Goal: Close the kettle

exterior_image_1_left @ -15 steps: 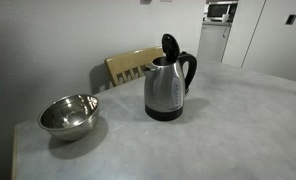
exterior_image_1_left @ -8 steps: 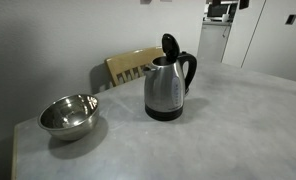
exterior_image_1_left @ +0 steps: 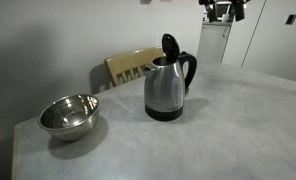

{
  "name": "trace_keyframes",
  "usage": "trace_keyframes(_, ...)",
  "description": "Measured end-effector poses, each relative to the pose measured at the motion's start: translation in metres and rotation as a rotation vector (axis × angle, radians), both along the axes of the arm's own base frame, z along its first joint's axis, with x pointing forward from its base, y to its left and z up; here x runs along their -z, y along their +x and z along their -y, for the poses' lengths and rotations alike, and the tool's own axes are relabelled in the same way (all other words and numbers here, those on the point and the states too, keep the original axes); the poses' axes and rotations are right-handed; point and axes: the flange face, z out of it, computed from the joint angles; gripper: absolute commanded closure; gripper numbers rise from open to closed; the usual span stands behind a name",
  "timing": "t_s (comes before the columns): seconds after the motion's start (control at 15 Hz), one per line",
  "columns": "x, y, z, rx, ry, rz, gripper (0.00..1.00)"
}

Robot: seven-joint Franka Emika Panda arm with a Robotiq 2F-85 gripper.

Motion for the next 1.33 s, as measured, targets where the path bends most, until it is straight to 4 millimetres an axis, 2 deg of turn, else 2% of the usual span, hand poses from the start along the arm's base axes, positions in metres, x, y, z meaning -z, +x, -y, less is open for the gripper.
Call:
trace_keyframes(0.33, 0.021, 0.009, -0.002, -0.016, 0.003, -0.103, 0.00)
trace_keyframes(0.67, 0.021, 0.012, -0.002, -0.020, 0.003, -0.116, 0.00)
trace_keyframes(0.87, 0.017, 0.022, 0.002, 0.028, -0.017, -0.042, 0.00)
trace_keyframes(0.93, 0.015, 0.027, 0.003, 0.040, -0.021, -0.004, 0.25)
trace_keyframes(1.0, 0.014, 0.032, 0.003, 0.046, -0.022, 0.034, 0.26)
trace_keyframes(1.33, 0.018, 0.040, -0.008, 0.038, -0.011, 0.088, 0.62)
